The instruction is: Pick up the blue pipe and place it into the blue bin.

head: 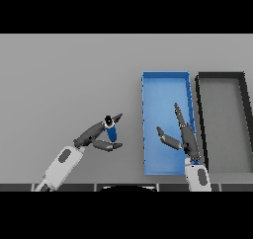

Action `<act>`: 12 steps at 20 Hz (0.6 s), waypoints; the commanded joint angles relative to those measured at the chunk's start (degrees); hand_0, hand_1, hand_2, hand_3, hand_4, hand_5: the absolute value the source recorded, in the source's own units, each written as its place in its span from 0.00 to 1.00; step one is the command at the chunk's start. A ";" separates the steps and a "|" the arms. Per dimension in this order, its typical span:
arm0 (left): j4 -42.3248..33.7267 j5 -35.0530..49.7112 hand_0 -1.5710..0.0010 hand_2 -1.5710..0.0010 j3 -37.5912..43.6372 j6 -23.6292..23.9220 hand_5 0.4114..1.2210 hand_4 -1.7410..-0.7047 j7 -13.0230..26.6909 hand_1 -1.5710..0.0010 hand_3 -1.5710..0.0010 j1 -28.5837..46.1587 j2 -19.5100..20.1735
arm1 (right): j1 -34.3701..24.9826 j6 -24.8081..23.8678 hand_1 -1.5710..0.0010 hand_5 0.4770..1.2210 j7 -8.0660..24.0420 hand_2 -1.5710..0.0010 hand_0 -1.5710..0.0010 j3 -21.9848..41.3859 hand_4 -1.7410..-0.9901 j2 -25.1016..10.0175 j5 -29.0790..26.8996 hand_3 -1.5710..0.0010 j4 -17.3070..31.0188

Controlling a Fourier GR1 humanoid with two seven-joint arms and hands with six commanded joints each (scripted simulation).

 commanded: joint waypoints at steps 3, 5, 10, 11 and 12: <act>2.32 0.42 1.00 0.97 0.52 0.56 0.18 0.48 -2.12 1.00 1.00 -0.85 -2.36 | 0.05 -0.33 1.00 0.17 0.24 1.00 1.00 0.03 0.72 0.26 0.12 1.00 -0.31; 1.53 1.12 0.98 0.86 0.46 1.32 0.25 0.43 -1.32 0.91 0.93 -0.42 -3.64 | 0.03 -0.55 1.00 0.17 0.41 1.00 1.00 -0.53 0.73 -0.20 0.19 1.00 0.27; 3.07 1.39 0.43 0.34 0.42 2.16 0.71 0.21 -1.26 0.36 0.36 -1.06 -6.22 | -0.19 -0.13 1.00 0.17 0.52 1.00 1.00 -0.85 0.73 -0.10 -0.85 1.00 -0.07; 2.82 1.20 0.35 0.27 -0.29 1.67 0.77 0.17 -2.39 0.29 0.30 -0.73 -6.04 | -0.51 -0.27 1.00 0.17 0.99 1.00 1.00 -0.71 0.73 0.14 -0.68 1.00 0.26; 3.02 1.23 0.28 0.22 -0.64 1.62 0.82 0.14 -4.06 0.23 0.25 -0.62 -5.68 | -1.11 -0.39 1.00 0.17 1.11 1.00 1.00 -1.03 0.72 0.04 -0.84 1.00 0.41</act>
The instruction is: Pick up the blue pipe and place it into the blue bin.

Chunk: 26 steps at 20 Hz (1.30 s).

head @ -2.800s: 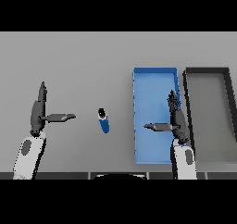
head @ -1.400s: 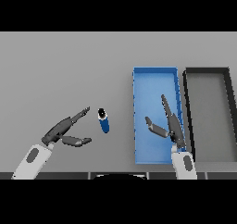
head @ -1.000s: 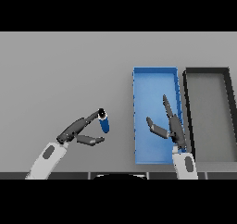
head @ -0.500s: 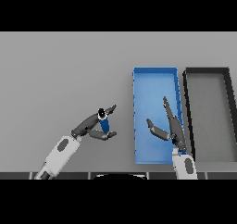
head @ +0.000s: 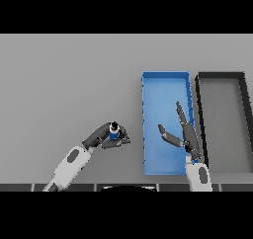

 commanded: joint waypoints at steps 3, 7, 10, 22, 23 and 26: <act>-0.56 -1.31 0.14 0.11 -0.79 1.82 0.91 0.07 -0.82 0.12 0.16 0.28 0.04 | 0.68 0.56 1.00 0.17 -0.93 1.00 1.00 0.32 0.73 0.01 -0.17 1.00 0.00; -5.35 -0.34 0.06 0.05 -0.42 4.26 0.96 0.03 -0.07 0.05 0.09 -0.03 -1.28 | -0.15 0.14 1.00 0.17 -0.44 1.00 1.00 0.19 0.74 -0.09 0.51 1.00 1.03; -9.31 0.27 0.03 0.02 -0.93 4.55 0.98 0.02 -0.21 0.02 0.07 -0.19 -1.66 | 0.07 -0.12 1.00 0.17 -1.65 1.00 1.00 -0.07 0.75 -0.41 0.82 1.00 1.34; -15.81 0.95 0.00 0.00 -1.91 4.32 1.00 0.00 9.68 0.00 0.05 -3.25 -1.23 | 1.37 0.12 1.00 0.17 -2.27 1.00 1.00 -0.57 0.77 -1.35 0.48 1.00 -0.30; -15.21 1.04 0.00 0.00 -2.11 4.03 1.00 0.00 9.26 0.00 0.05 -2.54 -1.28 | 1.41 0.11 1.00 0.17 -2.41 1.00 1.00 -0.59 0.75 -1.32 0.46 1.00 -0.17; -15.92 0.38 0.00 0.00 -2.64 4.03 1.00 0.00 8.68 0.00 0.05 -1.82 -1.03 | 1.41 1.15 1.00 0.19 -4.41 1.00 1.00 -0.79 0.74 -1.30 -1.27 1.00 -1.10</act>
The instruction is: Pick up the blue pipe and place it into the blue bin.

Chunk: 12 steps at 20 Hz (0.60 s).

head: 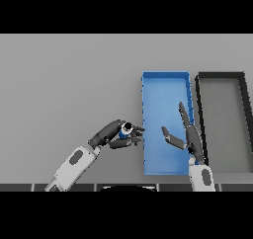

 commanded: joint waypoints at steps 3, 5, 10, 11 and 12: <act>0.28 -0.18 0.00 0.00 0.14 0.19 1.00 0.00 0.89 0.00 0.05 -0.50 -0.09 | -1.83 9.44 1.00 0.15 0.23 1.00 1.00 -1.80 0.70 -2.86 -12.63 1.00 -3.63; 0.02 -0.39 0.00 0.00 -0.06 0.25 1.00 0.00 0.94 0.00 0.05 -0.60 -0.28 | -3.34 14.69 1.00 0.11 3.24 1.00 1.00 -1.25 0.65 -6.26 -18.44 1.00 -7.66; 0.25 -0.48 0.00 0.00 0.36 -0.17 1.00 0.00 0.47 0.00 0.05 -1.00 0.24 | -10.18 21.16 1.00 0.03 14.59 1.00 1.00 2.97 0.57 -11.89 -26.11 1.00 -14.14; 0.70 -0.60 0.00 0.00 0.45 -0.20 1.00 0.00 0.30 0.00 0.05 -1.14 0.15 | -12.00 21.51 1.00 0.03 16.74 1.00 1.00 3.98 0.58 -12.02 -26.92 1.00 -14.42; 0.65 -0.71 0.00 0.00 0.33 -0.30 1.00 0.00 0.40 0.00 0.05 -1.18 0.09 | -14.14 22.22 1.00 0.03 18.30 1.00 1.00 4.89 0.58 -12.12 -27.64 1.00 -14.18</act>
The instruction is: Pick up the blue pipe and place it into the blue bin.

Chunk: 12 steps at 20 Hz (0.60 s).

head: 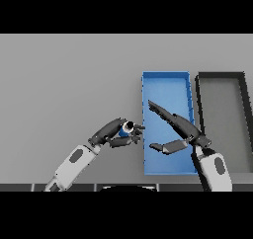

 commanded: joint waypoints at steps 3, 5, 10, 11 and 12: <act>0.33 -0.18 0.00 0.00 -0.13 -0.45 1.00 0.00 0.33 0.00 0.06 -0.15 0.11 | -5.65 2.04 1.00 0.06 1.94 1.00 1.00 3.25 0.58 0.20 1.65 1.00 0.55; 0.42 0.39 0.00 0.00 0.45 -0.68 1.00 0.00 0.14 0.00 0.05 -0.62 0.01 | -7.53 3.61 1.00 0.07 2.96 1.00 1.00 5.48 0.62 1.54 2.62 1.00 2.32; 0.95 1.04 0.00 0.00 0.18 -2.57 1.00 0.00 -2.04 0.00 0.02 -0.02 0.23 | -13.45 4.89 1.00 0.07 5.84 1.00 1.00 9.04 0.68 4.75 3.02 1.00 4.88; 0.30 1.07 0.00 0.00 0.06 -2.43 1.00 0.00 -1.66 0.00 0.02 0.36 0.34 | -14.92 5.06 1.00 0.07 6.12 1.00 1.00 9.40 0.69 5.63 3.85 1.00 6.57; 0.46 0.56 0.00 0.00 0.22 -2.30 1.00 0.00 -1.90 0.00 0.02 0.09 0.66 | -15.83 4.85 1.00 0.06 6.37 1.00 1.00 10.06 0.69 6.91 4.42 1.00 7.50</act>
